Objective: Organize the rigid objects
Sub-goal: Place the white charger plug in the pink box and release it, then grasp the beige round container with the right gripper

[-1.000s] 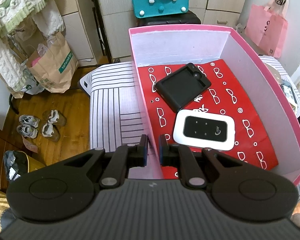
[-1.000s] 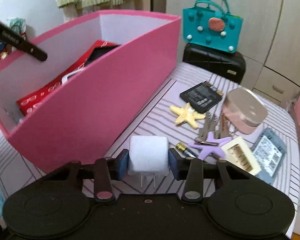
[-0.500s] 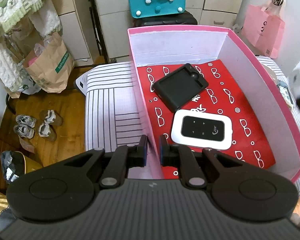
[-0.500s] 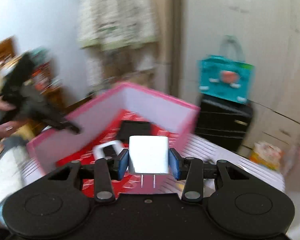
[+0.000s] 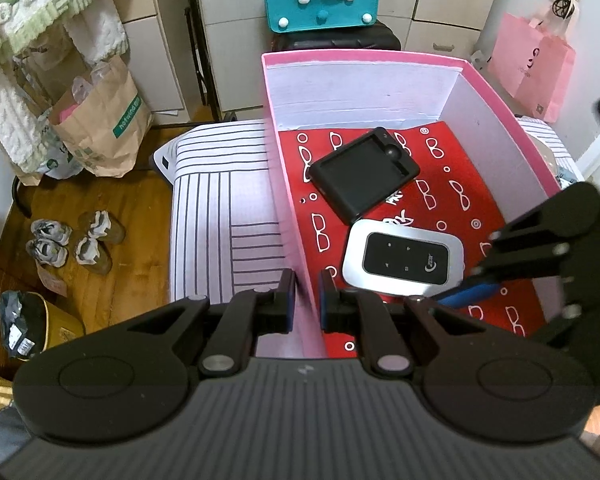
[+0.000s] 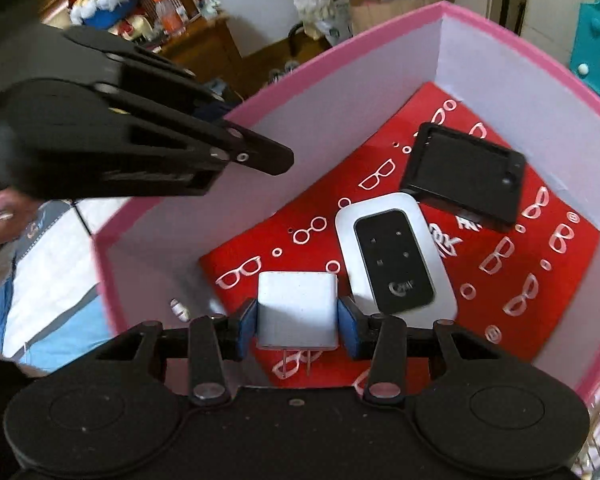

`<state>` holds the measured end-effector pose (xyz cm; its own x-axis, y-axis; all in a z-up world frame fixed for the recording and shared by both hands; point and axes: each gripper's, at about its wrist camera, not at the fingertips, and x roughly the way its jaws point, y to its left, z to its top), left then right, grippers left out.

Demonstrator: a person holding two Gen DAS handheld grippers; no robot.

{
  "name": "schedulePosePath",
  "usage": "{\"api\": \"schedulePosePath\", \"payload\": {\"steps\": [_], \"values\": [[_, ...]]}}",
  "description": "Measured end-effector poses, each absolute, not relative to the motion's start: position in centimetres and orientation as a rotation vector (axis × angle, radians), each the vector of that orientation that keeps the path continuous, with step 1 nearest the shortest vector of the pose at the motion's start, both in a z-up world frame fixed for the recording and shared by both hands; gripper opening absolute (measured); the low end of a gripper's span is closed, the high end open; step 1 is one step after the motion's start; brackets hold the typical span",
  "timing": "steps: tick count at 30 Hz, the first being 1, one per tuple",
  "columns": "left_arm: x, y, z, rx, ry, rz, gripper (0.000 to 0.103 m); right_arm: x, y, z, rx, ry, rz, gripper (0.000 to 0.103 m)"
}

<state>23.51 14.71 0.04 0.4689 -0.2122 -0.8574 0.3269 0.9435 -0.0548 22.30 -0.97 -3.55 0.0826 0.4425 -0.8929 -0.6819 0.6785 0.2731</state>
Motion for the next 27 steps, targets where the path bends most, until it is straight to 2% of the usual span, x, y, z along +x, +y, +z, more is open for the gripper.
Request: {"api": "schedulePosePath", "payload": {"steps": [3, 5, 12, 17, 22, 27], "values": [[23.5, 14.8, 0.1, 0.119, 1.034, -0.331, 0.01, 22.9, -1.1, -3.8, -0.147, 1.24, 0.86, 0.055], [23.4, 14.7, 0.1, 0.119, 1.032, -0.328, 0.01, 22.7, -1.5, -2.8, -0.155, 1.177, 0.864, 0.06], [23.1, 14.4, 0.2, 0.147, 1.022, -0.335, 0.01, 20.1, -8.0, 3.1, -0.058, 0.944, 0.774, 0.06], [22.6, 14.4, 0.3, 0.169, 1.007, -0.347, 0.01, 18.6, -15.1, 4.9, -0.016, 0.841, 0.573, 0.061], [22.7, 14.5, 0.4, 0.177, 1.014, -0.364, 0.011, 18.8, -21.5, 3.6, 0.038, 0.842, 0.4, 0.061], [22.7, 14.2, 0.4, 0.192, 1.015, -0.359, 0.011, 19.7, -24.6, 0.1, -0.015, 0.825, 0.284, 0.063]]}}
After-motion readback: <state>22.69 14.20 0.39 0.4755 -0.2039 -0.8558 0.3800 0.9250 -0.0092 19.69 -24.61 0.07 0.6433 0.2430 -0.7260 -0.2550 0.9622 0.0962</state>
